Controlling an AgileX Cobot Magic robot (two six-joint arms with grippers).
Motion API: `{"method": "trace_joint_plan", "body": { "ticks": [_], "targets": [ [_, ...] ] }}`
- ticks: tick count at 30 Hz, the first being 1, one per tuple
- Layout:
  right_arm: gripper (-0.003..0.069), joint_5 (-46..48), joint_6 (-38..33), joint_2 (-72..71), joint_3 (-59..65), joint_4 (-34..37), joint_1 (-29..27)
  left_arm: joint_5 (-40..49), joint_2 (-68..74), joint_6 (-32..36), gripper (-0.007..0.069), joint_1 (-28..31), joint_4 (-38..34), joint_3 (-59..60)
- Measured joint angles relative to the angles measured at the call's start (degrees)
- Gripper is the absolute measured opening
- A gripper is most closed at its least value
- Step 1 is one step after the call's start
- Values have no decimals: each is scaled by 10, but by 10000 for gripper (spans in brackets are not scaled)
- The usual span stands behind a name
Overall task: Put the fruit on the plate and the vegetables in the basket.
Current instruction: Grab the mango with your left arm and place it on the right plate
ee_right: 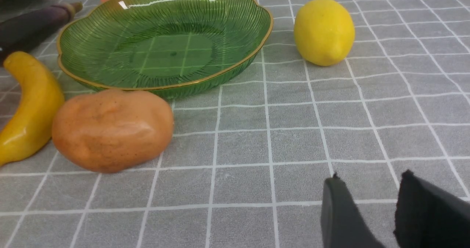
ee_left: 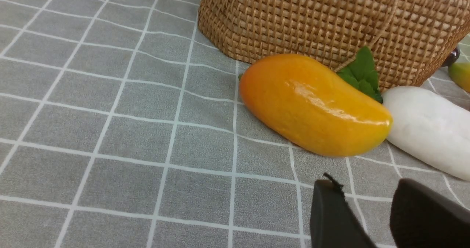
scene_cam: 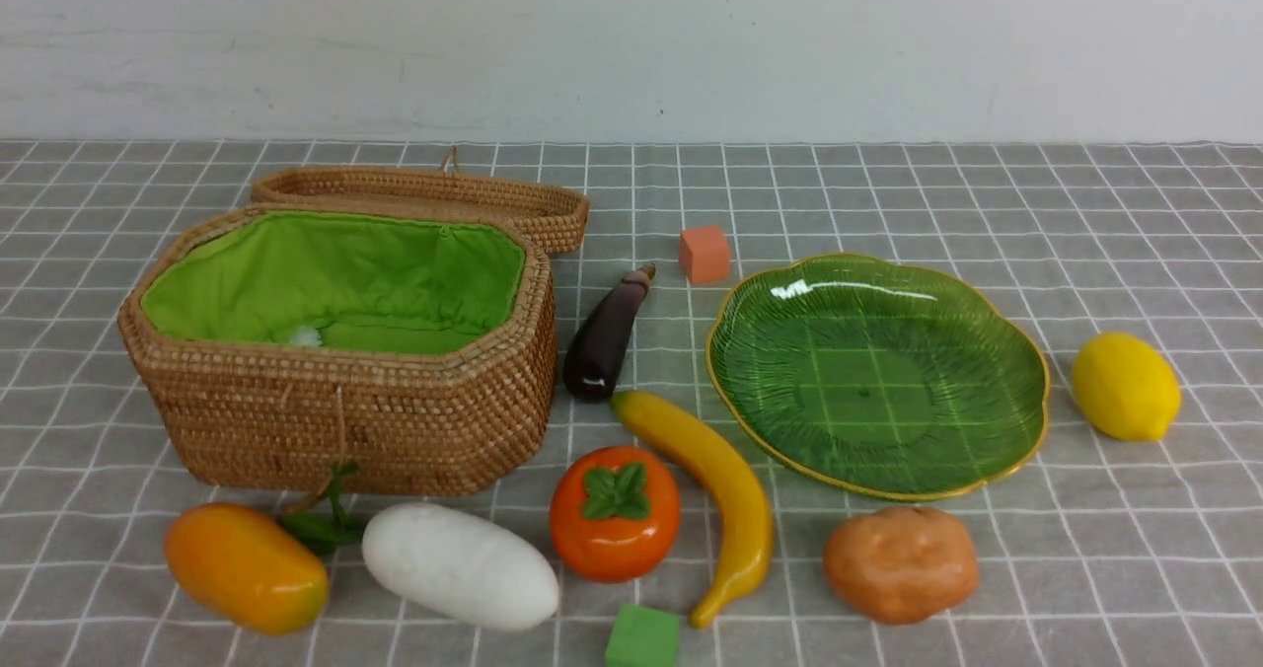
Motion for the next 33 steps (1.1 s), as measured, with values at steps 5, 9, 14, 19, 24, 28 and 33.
{"method": "trace_joint_plan", "body": {
  "ticks": [5, 9, 14, 19, 24, 28, 33],
  "targets": [
    [241, 0, 0, 0, 0, 0, 0, -41, 0, -24, 239, 0, -48, 0],
    [241, 0, 0, 0, 0, 0, 0, -86, 0, -76, 239, 0, -134, 0],
    [241, 0, 0, 0, 0, 0, 0, -176, 0, -115, 237, 0, -273, 0],
    [241, -1, 0, 0, 0, -2, 0, -153, 0, -111, 141, 0, -301, -31],
    [241, -48, 67, 0, 3, 73, 0, -12, 70, -6, -13, 0, -287, -152],
    [241, -107, 143, 0, 3, 173, 0, 94, 141, 89, -13, 0, -281, -216],
    [200, -96, 172, 0, -18, 261, 8, 265, 293, 283, -13, 0, -252, -301]
  ]
}}
